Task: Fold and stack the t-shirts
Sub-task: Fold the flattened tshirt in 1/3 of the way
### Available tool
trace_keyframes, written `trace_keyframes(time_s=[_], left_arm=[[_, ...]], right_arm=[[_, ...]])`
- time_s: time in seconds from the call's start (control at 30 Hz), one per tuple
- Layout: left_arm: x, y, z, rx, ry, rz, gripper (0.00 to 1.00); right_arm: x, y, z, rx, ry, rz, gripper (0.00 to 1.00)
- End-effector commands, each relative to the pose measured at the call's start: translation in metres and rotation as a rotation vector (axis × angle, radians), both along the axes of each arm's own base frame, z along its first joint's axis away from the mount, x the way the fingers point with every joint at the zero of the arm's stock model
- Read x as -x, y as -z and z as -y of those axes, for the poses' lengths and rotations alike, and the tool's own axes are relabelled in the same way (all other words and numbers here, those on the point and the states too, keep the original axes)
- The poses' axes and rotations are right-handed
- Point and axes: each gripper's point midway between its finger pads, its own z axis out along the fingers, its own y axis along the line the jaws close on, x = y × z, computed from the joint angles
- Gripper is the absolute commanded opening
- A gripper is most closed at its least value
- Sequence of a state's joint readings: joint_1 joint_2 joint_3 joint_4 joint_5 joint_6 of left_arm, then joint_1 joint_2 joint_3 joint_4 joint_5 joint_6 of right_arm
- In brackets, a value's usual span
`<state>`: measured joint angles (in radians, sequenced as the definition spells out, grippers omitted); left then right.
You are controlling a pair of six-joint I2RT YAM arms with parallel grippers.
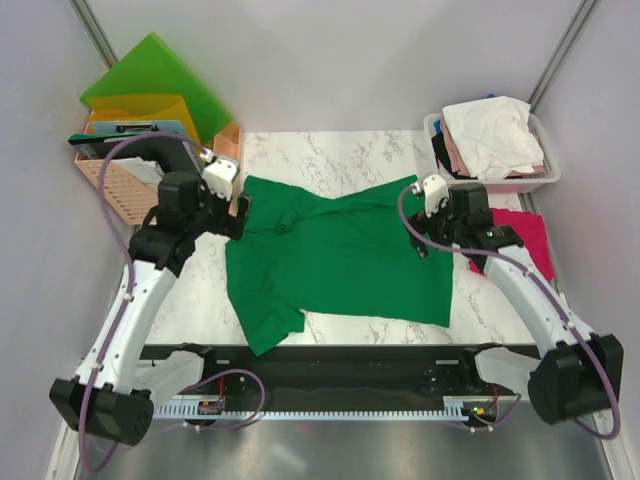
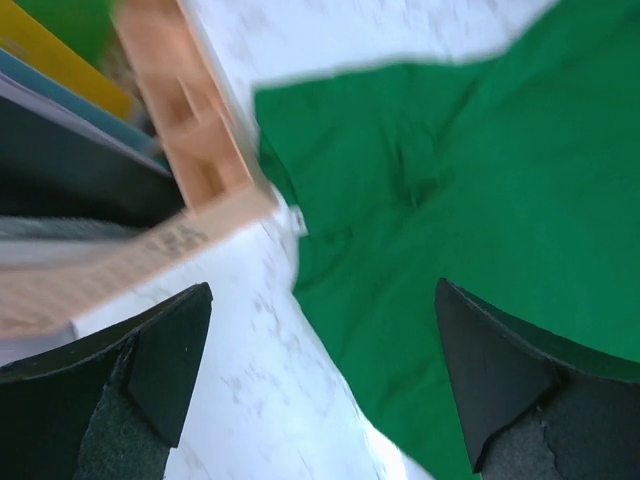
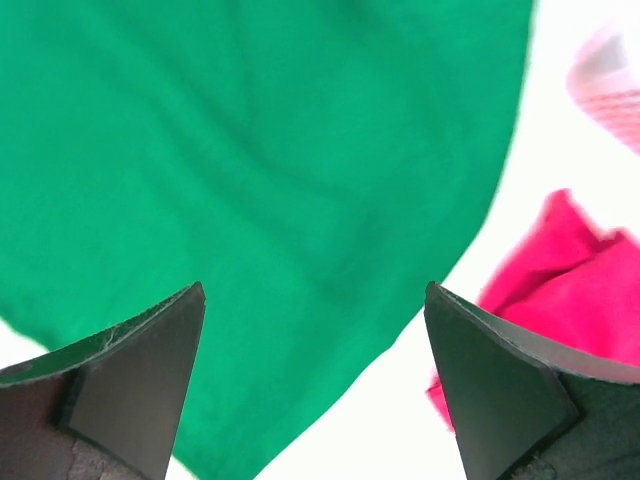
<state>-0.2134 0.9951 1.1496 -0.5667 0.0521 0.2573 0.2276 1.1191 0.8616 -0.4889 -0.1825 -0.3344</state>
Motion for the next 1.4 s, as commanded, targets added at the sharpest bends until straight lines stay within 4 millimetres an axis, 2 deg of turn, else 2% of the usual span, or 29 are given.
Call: trace_keyframes(time_s=[0.0, 0.03, 0.07, 0.1, 0.13, 0.17, 0.2, 0.23, 0.27, 0.3, 0.33, 0.37, 0.4, 0.43, 0.47, 0.5, 0.53, 0.57, 0.6, 0.67, 0.83, 0.97, 1.1, 1.17, 1.2, 1.27, 1.3, 1.33, 1.37], left_arm=[[0.024, 0.056, 0.007, -0.027, 0.078, -0.207, 1.0], [0.027, 0.066, 0.011, -0.015, 0.093, -0.252, 1.0], [0.029, 0.072, 0.015, 0.005, 0.105, -0.28, 1.0], [0.031, 0.076, 0.02, 0.022, 0.122, -0.305, 1.0], [0.031, 0.082, 0.022, 0.03, 0.125, -0.328, 1.0], [0.032, 0.083, 0.023, 0.037, 0.128, -0.334, 1.0], [0.031, 0.083, 0.024, 0.04, 0.13, -0.334, 1.0], [0.03, 0.082, 0.024, 0.041, 0.131, -0.333, 1.0], [0.029, 0.084, 0.025, 0.042, 0.13, -0.345, 1.0], [0.03, 0.084, 0.026, 0.046, 0.134, -0.352, 1.0], [0.03, 0.085, 0.026, 0.044, 0.136, -0.361, 1.0], [0.03, 0.086, 0.026, 0.043, 0.132, -0.367, 1.0], [0.029, 0.087, 0.025, 0.04, 0.127, -0.366, 1.0], [0.03, 0.089, 0.023, 0.033, 0.123, -0.371, 1.0], [0.029, 0.091, 0.02, 0.019, 0.111, -0.373, 1.0], [0.03, 0.093, 0.018, 0.01, 0.104, -0.376, 1.0], [0.03, 0.096, 0.016, -0.003, 0.101, -0.38, 1.0], [0.03, 0.098, 0.014, -0.015, 0.093, -0.383, 1.0], [0.031, 0.101, 0.012, -0.022, 0.092, -0.387, 1.0], [0.032, 0.103, 0.01, -0.03, 0.086, -0.391, 1.0], [0.033, 0.104, 0.009, -0.033, 0.079, -0.402, 1.0], [0.033, 0.107, 0.011, -0.022, 0.074, -0.42, 1.0], [0.034, 0.114, 0.004, -0.045, 0.045, -0.429, 1.0], [0.033, 0.115, 0.0, -0.053, 0.021, -0.42, 1.0], [0.034, 0.119, 0.0, -0.051, 0.013, -0.429, 1.0], [0.029, 0.119, -0.003, -0.052, -0.006, -0.412, 1.0], [0.028, 0.12, -0.005, -0.053, -0.025, -0.407, 1.0], [0.024, 0.12, -0.009, -0.065, -0.047, -0.393, 1.0], [0.022, 0.12, -0.01, -0.071, -0.057, -0.387, 1.0]], right_arm=[[-0.047, -0.026, 0.01, 0.003, 0.129, 0.04, 0.98], [-0.062, -0.046, 0.005, -0.022, 0.122, 0.054, 0.98], [-0.072, -0.028, 0.001, -0.022, 0.122, -0.02, 0.98], [-0.075, -0.026, -0.007, -0.045, 0.104, -0.055, 0.98], [-0.09, -0.043, -0.013, -0.067, 0.099, -0.03, 0.98], [-0.101, -0.032, -0.016, -0.068, 0.101, -0.062, 0.98], [-0.11, -0.033, -0.017, -0.072, 0.11, -0.063, 0.98], [-0.129, -0.053, -0.02, -0.092, 0.128, -0.019, 0.98], [-0.144, -0.036, -0.019, -0.08, 0.147, -0.055, 0.98], [-0.154, -0.034, -0.018, -0.08, 0.162, -0.062, 0.98], [-0.178, -0.029, -0.015, -0.081, 0.195, -0.067, 0.98], [-0.187, -0.022, -0.013, -0.083, 0.209, -0.089, 0.98], [-0.197, -0.018, -0.013, -0.09, 0.22, -0.096, 0.98], [-0.215, -0.029, -0.01, -0.11, 0.235, -0.068, 0.98], [-0.223, -0.001, -0.008, -0.107, 0.256, -0.131, 0.98], [-0.231, 0.005, -0.006, -0.11, 0.265, -0.141, 0.98], [-0.245, -0.001, -0.002, -0.113, 0.281, -0.118, 0.98], [-0.249, 0.026, -0.001, -0.098, 0.293, -0.17, 0.98], [-0.258, 0.023, 0.0, -0.097, 0.295, -0.155, 0.98], [-0.265, 0.045, 0.009, -0.069, 0.32, -0.182, 0.98], [-0.284, 0.055, 0.022, -0.11, 0.343, -0.179, 0.98], [-0.29, 0.068, 0.037, -0.107, 0.371, -0.186, 0.98], [-0.283, 0.082, 0.063, -0.071, 0.457, -0.201, 0.98], [-0.281, 0.078, 0.07, -0.044, 0.49, -0.167, 0.97], [-0.268, 0.094, 0.082, 0.009, 0.537, -0.182, 0.97], [-0.273, 0.073, 0.09, 0.021, 0.577, -0.085, 0.98], [-0.267, 0.073, 0.091, 0.046, 0.592, -0.075, 0.98], [-0.27, 0.065, 0.105, 0.098, 0.652, -0.017, 0.98], [-0.27, 0.06, 0.109, 0.127, 0.675, 0.016, 0.98]])
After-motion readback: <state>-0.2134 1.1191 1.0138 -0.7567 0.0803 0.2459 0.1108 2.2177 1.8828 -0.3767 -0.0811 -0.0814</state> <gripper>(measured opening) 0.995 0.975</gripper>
